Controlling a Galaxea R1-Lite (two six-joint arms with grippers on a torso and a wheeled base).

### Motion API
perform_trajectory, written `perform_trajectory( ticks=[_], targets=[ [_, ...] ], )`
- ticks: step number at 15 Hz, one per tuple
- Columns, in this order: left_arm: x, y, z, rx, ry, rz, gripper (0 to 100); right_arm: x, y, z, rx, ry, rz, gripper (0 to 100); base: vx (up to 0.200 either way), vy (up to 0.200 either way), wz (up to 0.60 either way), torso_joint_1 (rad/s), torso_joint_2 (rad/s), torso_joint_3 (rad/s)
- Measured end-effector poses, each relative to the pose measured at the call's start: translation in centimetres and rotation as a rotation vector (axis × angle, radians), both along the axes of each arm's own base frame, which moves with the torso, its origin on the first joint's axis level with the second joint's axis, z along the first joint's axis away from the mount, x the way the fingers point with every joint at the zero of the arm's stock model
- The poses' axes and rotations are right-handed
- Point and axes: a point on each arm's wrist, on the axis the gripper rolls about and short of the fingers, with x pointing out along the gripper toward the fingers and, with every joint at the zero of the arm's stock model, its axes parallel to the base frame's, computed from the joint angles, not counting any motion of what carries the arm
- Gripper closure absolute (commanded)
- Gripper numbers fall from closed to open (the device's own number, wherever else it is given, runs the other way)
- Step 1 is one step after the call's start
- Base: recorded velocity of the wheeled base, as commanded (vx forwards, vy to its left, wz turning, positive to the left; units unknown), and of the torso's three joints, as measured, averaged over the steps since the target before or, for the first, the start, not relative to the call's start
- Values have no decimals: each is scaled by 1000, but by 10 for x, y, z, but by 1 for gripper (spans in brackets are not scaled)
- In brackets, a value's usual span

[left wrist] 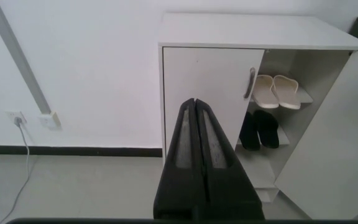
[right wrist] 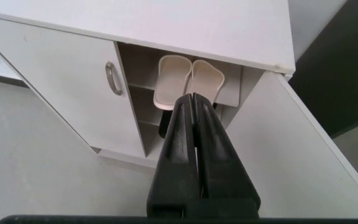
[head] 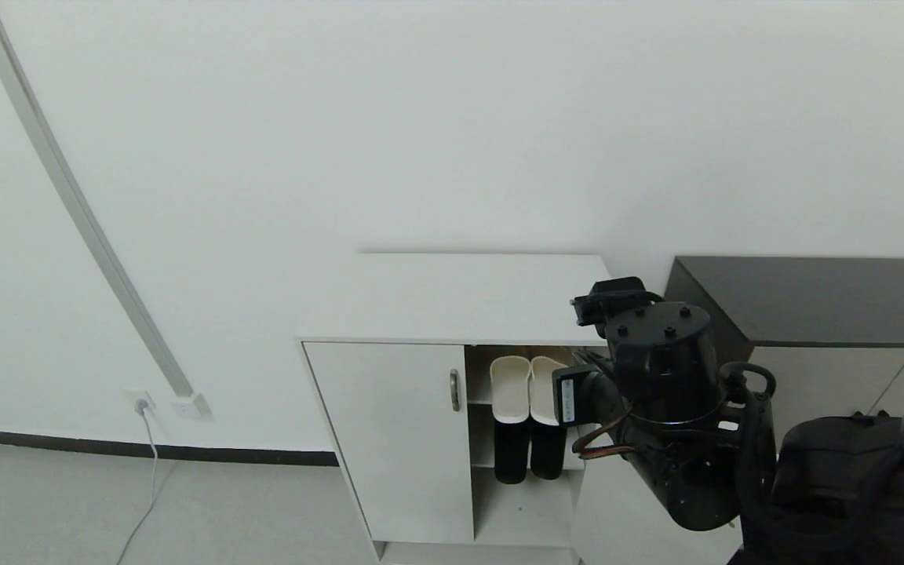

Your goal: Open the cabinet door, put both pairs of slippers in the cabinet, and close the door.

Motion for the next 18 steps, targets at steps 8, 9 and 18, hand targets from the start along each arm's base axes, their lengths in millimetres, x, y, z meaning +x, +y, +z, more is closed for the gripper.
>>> perform_trajectory(
  ticks=[8,9,18],
  targets=[
    [0,0,0,0,0,0,100,-1,-1,-2,-9,6,0,100,0,0,-150,1,1,1],
    [0,0,0,0,0,0,100,-1,-1,-2,-9,6,0,100,0,0,-600,2,-2,2],
    [0,0,0,0,0,0,100,6,-7,-2,-26,0,-26,100,0,0,-333,4,-1,0]
  ],
)
